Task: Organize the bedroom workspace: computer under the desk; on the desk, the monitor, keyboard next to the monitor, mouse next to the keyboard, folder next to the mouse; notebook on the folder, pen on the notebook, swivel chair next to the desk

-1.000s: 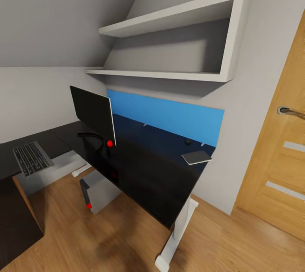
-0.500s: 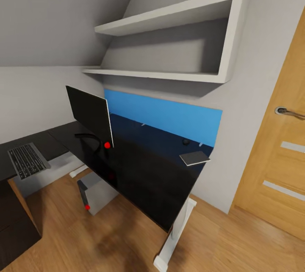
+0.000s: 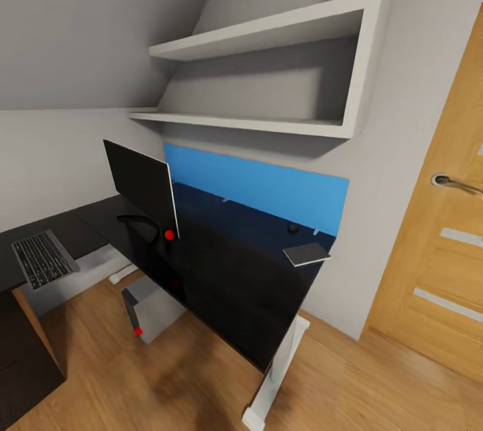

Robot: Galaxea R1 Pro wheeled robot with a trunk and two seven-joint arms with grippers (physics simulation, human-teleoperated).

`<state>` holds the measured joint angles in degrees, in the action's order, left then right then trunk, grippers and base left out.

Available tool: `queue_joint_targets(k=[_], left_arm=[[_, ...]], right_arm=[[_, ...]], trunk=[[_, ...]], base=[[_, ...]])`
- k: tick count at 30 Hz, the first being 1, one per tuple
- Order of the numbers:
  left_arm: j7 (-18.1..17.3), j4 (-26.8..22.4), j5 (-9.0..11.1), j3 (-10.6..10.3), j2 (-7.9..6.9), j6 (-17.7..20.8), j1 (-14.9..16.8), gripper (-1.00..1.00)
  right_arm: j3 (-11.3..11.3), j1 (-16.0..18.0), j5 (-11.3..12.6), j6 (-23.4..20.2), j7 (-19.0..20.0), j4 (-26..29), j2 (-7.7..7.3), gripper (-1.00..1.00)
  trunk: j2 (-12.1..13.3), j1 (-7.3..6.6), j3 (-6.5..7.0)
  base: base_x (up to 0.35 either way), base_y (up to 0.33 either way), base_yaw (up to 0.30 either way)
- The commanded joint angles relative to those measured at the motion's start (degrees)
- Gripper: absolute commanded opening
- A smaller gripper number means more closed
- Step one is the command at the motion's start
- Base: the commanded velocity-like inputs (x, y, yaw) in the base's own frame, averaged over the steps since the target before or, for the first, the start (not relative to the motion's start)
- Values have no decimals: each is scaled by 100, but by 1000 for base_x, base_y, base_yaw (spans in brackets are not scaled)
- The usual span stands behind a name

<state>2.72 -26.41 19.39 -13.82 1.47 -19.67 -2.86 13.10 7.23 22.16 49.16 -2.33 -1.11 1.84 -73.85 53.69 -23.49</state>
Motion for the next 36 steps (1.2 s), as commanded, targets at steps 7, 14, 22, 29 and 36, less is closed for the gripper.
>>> queue_joint_targets(k=[7, 14, 22, 29, 36], left_arm=[[312, -30, 57, -43, 18, 63, 0, 100], [378, -31, 56, -42, 46, 132, -1, 100], [386, -31, 56, -42, 70, 146, -3, 100], [387, -29, 56, -42, 72, 147, 2, 100], [387, -28, 56, -42, 73, 147, -2, 100]], right_arm=[[46, 6, 25, 15, -14, -12, -7, 100], [49, 6, 25, 14, -20, -12, -2, 100], [52, 6, 25, -52, -27, -12, 6, 100], [52, 6, 25, -63, -25, -12, 9, 100], [52, 6, 25, -69, -22, -12, 10, 100]], trunk=[[279, -154, 140], [560, -308, 270], [881, -484, 414], [1161, -637, 540], [1442, -791, 666]], base=[[0, 0, -248], [-34, -75, -99], [-115, -270, -10], [-126, -299, -1], [-127, -302, 0]])
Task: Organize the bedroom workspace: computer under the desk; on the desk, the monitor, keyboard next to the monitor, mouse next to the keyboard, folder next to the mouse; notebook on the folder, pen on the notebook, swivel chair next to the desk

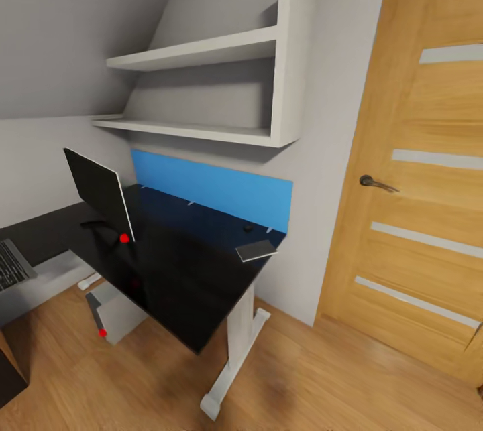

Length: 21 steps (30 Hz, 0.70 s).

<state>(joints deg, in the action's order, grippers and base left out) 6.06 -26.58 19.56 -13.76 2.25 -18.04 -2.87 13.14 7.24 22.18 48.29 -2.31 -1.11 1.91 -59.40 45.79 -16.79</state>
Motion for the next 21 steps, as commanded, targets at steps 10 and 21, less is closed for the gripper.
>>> queue_joint_targets(k=[10, 21], left_arm=[[88, -13, 40, -51, -6, -16, 1, 100], [140, -13, 47, -48, -10, -16, 1, 100]], right_arm=[[49, 6, 23, -125, -32, -12, 11, 100], [49, 6, 23, -131, -23, -12, 11, 100]], trunk=[[398, -221, 174], [839, -463, 372]], base=[[-55, -316, 0], [81, -313, 0]])
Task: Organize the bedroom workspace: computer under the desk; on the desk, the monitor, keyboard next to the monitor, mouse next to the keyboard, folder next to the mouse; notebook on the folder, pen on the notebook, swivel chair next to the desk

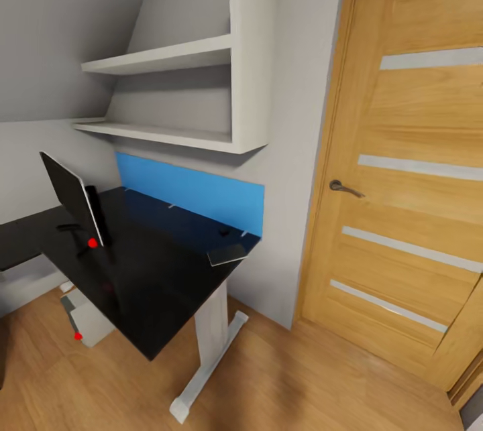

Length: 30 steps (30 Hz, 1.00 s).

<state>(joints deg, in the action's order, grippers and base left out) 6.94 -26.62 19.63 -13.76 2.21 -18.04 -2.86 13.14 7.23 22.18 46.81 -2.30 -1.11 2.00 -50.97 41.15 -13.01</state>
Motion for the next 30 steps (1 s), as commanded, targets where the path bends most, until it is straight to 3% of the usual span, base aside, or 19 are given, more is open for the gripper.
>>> queue_joint_targets(k=[1, 11, 21, 30], left_arm=[[53, -10, 41, -48, -4, -15, 0, 100], [54, -9, 41, -48, -9, -15, 2, 100], [54, -10, 41, -48, -9, -15, -1, 100], [43, -2, 41, -34, -11, -51, -3, 100]], right_arm=[[49, 6, 23, 18, -21, -12, 2, 100], [50, 6, 23, 21, -8, -12, 1, 100], [49, 6, 23, 21, -7, -12, -6, 100], [54, 6, 23, 22, -6, -12, 1, 100]], trunk=[[37, -20, 12], [438, -240, 169], [839, -460, 340], [839, -460, 340]], base=[[144, -300, 0], [195, -244, 0], [314, 53, 0], [110, 41, 0]])
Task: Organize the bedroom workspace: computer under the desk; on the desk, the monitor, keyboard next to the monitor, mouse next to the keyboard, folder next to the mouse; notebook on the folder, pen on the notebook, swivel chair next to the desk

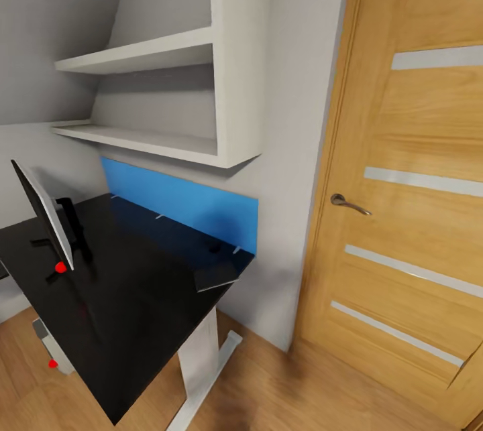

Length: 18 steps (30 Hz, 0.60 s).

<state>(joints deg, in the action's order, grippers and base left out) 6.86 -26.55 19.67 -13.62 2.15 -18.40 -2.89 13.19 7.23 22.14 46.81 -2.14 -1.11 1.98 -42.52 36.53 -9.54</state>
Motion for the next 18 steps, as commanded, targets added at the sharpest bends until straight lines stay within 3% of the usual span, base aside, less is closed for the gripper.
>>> queue_joint_targets(k=[1, 6, 14, 18], left_arm=[[48, -9, 37, -47, -5, -20, 1, 100], [37, 0, 37, -55, -4, -34, 0, 100], [-4, 34, 37, -84, 1, -44, -1, 100], [-8, 42, 37, -137, 4, -41, 0, 100]], right_arm=[[50, 6, 24, 21, -23, -12, 6, 100], [51, 6, 23, 21, -24, -12, 11, 100], [52, 6, 25, 14, -34, -12, 13, 100], [52, 6, 20, 12, -40, -12, 13, 100]], trunk=[[-6, 2, -7], [-6, 2, -17], [-6, 2, -50], [-6, 2, -68]], base=[[7, 3, 5], [3, 1, 104], [0, -4, 211], [0, -161, 236]])
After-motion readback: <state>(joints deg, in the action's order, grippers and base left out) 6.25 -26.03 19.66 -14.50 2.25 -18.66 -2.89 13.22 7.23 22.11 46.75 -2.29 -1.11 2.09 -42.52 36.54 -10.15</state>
